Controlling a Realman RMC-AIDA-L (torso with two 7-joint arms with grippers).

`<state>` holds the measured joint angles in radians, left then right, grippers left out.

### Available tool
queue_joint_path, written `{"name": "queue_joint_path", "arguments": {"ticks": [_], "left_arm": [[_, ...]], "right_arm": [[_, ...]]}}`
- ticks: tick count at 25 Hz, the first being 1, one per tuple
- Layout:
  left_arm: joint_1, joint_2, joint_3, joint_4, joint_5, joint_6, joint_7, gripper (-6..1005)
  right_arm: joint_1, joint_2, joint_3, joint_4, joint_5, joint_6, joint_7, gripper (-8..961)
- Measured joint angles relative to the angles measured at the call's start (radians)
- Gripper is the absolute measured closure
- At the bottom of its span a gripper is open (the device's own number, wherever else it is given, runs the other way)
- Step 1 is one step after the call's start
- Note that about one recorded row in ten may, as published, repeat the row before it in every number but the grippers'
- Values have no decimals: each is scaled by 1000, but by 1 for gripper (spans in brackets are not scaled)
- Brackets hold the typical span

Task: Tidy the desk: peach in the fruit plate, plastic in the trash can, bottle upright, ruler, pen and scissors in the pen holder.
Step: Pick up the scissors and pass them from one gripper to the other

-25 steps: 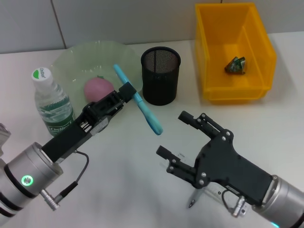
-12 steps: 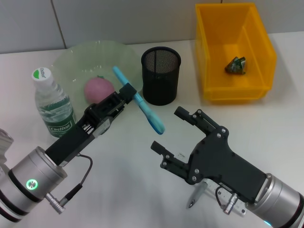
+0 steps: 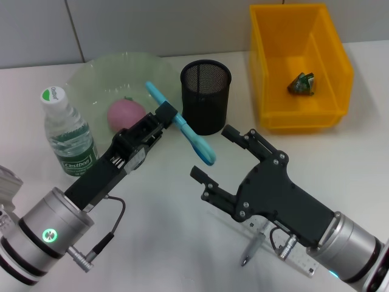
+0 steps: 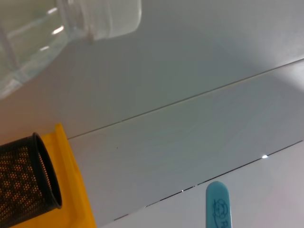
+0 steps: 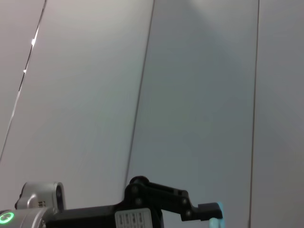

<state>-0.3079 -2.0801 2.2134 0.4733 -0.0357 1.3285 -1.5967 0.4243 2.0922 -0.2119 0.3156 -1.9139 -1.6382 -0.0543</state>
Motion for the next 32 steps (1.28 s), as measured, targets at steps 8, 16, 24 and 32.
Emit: {"name": "queue_joint_path", "arguments": {"ticks": [8,16,24,32], "left_arm": [[0,0,5,6,-12,-17,4,717],[2,0,6,8,-25,-23,4,713],[1,0,6,8,-27,-25,-1,709],[0,0,7,10,-27,-26,-2,705]], "right_arm": [[21,0,14,17,2,29,-6,191],[24,1,28,34,-4,41,-21,192],[25,0,28,38,-4,41,-22,271],[27,0,29,39,-1,48,-19,559]]}}
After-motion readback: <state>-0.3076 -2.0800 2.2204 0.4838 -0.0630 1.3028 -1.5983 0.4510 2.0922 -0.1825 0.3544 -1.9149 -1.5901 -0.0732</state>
